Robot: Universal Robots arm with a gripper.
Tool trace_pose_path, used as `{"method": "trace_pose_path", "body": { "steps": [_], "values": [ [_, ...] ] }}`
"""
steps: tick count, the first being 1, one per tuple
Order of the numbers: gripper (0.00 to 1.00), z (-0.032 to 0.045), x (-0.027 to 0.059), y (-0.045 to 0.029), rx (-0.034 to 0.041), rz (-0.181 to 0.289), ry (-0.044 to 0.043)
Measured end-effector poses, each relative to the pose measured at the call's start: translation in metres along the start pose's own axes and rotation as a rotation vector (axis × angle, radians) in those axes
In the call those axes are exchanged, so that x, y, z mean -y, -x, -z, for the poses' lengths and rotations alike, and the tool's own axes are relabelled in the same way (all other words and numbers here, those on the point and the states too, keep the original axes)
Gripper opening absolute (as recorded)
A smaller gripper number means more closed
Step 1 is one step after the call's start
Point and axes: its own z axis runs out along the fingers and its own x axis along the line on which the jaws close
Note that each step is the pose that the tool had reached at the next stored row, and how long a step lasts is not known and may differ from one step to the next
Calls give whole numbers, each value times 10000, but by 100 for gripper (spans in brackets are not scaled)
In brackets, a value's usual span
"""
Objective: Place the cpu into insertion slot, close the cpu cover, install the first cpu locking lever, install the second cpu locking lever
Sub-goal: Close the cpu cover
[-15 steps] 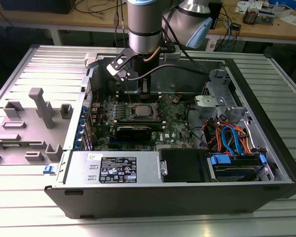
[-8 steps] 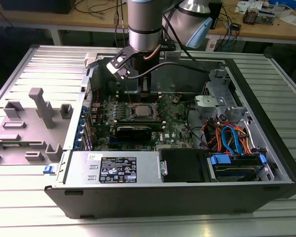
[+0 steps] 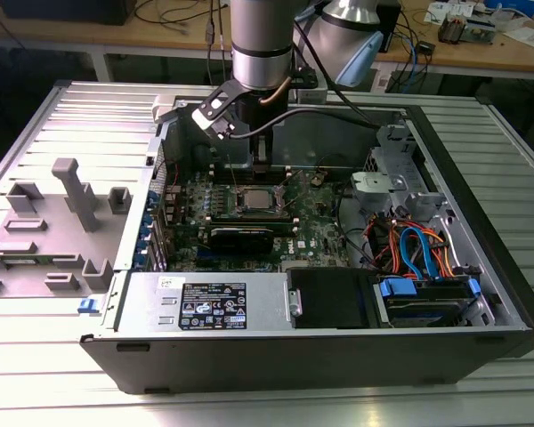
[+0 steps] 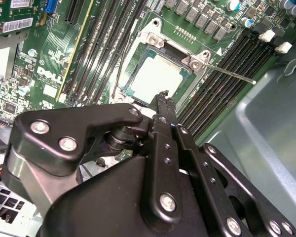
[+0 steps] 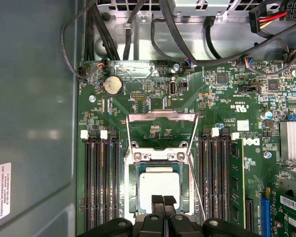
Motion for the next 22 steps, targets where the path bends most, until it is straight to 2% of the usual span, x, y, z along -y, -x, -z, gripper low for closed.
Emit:
{"method": "trace_pose_path", "body": {
  "steps": [10, 13, 22],
  "values": [
    [11, -1, -26, 0, 0, 0, 0],
    [11, 45, -28, 1, 0, -1, -3],
    [11, 50, -41, 1, 2, 0, -3]
  ]
}}
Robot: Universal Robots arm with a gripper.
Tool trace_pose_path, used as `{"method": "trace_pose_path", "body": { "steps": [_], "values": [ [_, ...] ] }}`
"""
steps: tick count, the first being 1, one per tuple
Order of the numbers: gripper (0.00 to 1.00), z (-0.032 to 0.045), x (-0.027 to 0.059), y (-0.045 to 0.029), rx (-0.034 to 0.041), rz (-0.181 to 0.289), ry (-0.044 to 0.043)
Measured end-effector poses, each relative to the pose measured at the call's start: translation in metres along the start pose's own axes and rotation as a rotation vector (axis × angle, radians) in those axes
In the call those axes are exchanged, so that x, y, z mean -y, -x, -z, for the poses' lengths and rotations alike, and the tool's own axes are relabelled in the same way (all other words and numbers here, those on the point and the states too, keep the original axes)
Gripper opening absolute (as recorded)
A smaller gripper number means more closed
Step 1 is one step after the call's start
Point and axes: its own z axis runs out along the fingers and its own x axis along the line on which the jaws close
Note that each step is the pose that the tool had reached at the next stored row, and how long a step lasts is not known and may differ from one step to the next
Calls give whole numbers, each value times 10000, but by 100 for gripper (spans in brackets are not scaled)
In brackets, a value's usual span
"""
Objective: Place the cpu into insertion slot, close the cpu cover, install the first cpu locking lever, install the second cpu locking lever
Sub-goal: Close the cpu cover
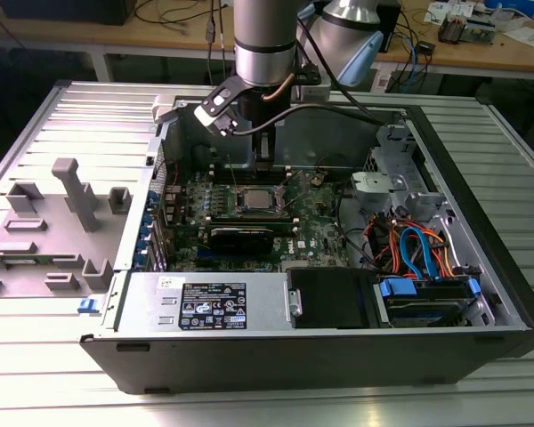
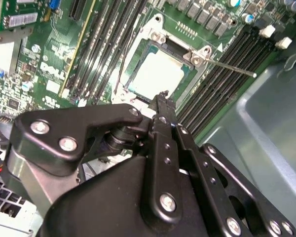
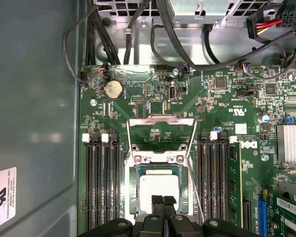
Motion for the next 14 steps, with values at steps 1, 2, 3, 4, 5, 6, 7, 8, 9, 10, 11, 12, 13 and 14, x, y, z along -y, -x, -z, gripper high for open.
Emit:
{"method": "trace_pose_path", "body": {
  "steps": [1, 2, 3, 4, 5, 6, 7, 8, 9, 10, 11, 12, 13, 14],
  "values": [
    [11, 0, -4, 0, 0, 0, 0],
    [11, 0, -7, 0, 0, -1, 0],
    [11, -1, -7, 0, -1, -2, 0],
    [11, -1, -9, 0, -1, -1, 0],
    [11, 0, -9, 0, 0, 0, 0],
    [11, -1, -9, 0, -1, -1, 0],
    [11, -1, -10, 0, -1, -1, 0],
    [11, -1, -12, 0, -1, 0, 0],
    [11, -1, -14, 0, -1, 0, 0],
    [11, -1, -17, 0, -1, 0, 0],
    [11, -1, -19, 0, -1, 0, 0],
    [11, -1, -21, 0, -1, -1, -1],
    [11, -1, -23, 0, -1, -1, 0],
    [11, -1, -26, 0, 0, 0, 0]
  ]
}}
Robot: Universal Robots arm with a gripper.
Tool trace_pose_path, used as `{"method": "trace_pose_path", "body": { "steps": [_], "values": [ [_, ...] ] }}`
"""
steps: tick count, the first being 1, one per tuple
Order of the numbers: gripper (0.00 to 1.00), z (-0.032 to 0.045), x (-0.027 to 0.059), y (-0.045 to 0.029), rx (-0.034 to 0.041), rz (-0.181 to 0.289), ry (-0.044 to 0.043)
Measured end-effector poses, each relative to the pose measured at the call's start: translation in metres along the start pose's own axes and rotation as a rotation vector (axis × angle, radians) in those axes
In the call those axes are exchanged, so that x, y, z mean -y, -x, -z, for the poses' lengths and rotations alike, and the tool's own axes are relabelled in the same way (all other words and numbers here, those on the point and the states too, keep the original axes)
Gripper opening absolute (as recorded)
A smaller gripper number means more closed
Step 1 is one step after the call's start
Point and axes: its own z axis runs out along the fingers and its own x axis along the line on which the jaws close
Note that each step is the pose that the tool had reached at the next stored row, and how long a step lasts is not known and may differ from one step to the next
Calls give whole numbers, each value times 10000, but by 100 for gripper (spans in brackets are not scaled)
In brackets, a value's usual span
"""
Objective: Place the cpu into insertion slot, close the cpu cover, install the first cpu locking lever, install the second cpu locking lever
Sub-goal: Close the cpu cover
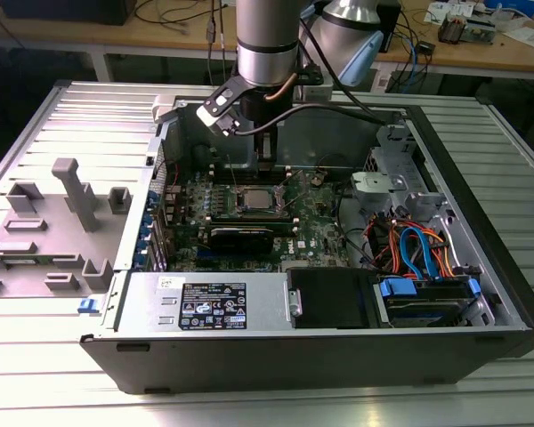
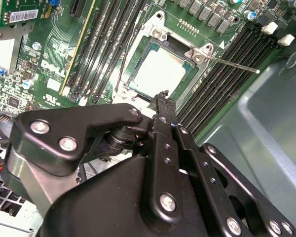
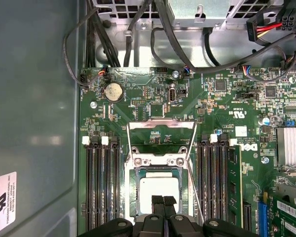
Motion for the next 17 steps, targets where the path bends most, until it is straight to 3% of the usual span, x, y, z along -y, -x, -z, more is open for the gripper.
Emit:
{"method": "trace_pose_path", "body": {
  "steps": [10, 17],
  "values": [
    [11, 1, -15, -1, -2, 0, 1],
    [11, 49, -17, 1, -3, 0, -3]
  ]
}}
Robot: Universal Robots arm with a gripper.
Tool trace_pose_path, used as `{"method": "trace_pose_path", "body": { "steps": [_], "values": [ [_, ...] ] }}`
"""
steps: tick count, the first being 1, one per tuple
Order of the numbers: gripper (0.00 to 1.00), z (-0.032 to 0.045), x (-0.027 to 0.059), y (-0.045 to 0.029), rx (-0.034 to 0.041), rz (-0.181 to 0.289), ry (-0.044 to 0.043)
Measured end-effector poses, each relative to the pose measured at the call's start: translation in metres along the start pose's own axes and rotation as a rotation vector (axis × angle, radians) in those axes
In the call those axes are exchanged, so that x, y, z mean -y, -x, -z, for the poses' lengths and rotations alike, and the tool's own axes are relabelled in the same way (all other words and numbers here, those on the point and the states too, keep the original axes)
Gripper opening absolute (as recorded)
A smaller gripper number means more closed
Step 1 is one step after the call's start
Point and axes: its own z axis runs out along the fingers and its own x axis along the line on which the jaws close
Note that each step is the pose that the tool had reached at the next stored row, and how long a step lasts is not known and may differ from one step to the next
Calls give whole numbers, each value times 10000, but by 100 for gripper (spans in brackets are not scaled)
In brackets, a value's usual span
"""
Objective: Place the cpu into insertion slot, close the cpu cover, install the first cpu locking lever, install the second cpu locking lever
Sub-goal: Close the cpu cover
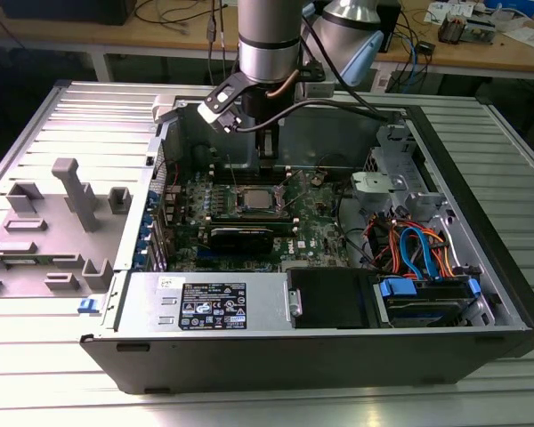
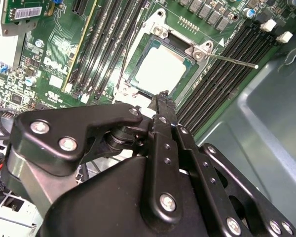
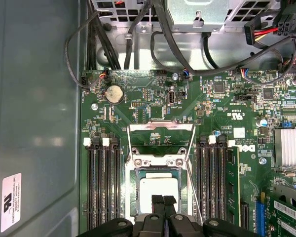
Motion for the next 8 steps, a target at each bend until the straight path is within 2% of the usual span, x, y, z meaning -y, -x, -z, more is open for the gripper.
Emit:
{"method": "trace_pose_path", "body": {
  "steps": [8],
  "values": [
    [11, 3, -11, 1, 4, 1, -3]
  ]
}}
